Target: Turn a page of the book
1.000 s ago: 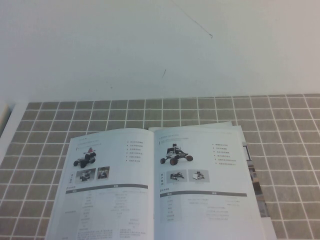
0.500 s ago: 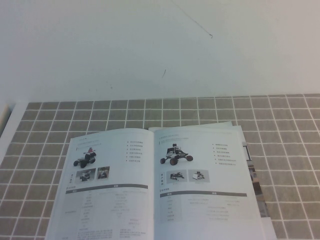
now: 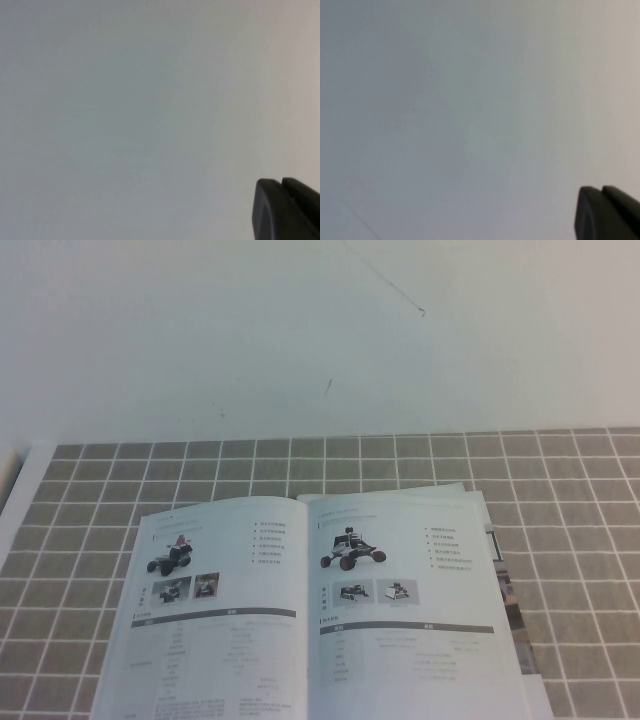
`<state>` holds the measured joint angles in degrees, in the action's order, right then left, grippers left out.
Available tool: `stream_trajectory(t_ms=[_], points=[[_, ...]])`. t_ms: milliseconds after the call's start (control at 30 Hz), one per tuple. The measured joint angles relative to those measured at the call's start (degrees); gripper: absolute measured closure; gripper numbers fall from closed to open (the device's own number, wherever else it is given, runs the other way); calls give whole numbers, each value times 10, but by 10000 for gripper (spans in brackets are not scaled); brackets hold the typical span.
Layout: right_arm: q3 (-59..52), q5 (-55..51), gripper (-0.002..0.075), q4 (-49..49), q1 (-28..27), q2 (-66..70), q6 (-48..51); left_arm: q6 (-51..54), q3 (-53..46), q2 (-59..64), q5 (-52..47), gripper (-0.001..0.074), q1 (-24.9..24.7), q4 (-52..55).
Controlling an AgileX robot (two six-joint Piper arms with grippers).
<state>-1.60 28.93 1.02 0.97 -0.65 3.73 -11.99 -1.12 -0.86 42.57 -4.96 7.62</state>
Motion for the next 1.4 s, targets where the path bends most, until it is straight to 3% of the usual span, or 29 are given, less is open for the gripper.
stream_trajectory(t_ms=[133, 300, 500, 600, 767, 967, 1200, 1400], points=[[12, -50, 729, 30, 0, 0, -50, -80, 63, 0, -152, 739, 0, 72], [110, -256, 729, 82, 0, 0, -174, -195, 183, 12, -366, 739, 0, 196], [241, -455, 729, 81, 0, 60, -189, -227, 275, 93, -571, 739, -10, 196], [292, -530, 729, 46, 0, 116, -137, -184, 289, 143, -669, 739, -21, 129], [357, -653, 729, -77, 0, 247, 35, -82, 290, 242, -771, 739, -31, -31], [370, -726, 729, -236, 0, 412, 223, -7, 290, 343, -777, 739, -35, -232], [371, -730, 729, -433, 1, 594, 441, 380, 290, 504, -803, 739, -50, -576], [389, -712, 729, -490, 35, 716, 517, 483, 313, 639, -723, 739, -50, -642]])
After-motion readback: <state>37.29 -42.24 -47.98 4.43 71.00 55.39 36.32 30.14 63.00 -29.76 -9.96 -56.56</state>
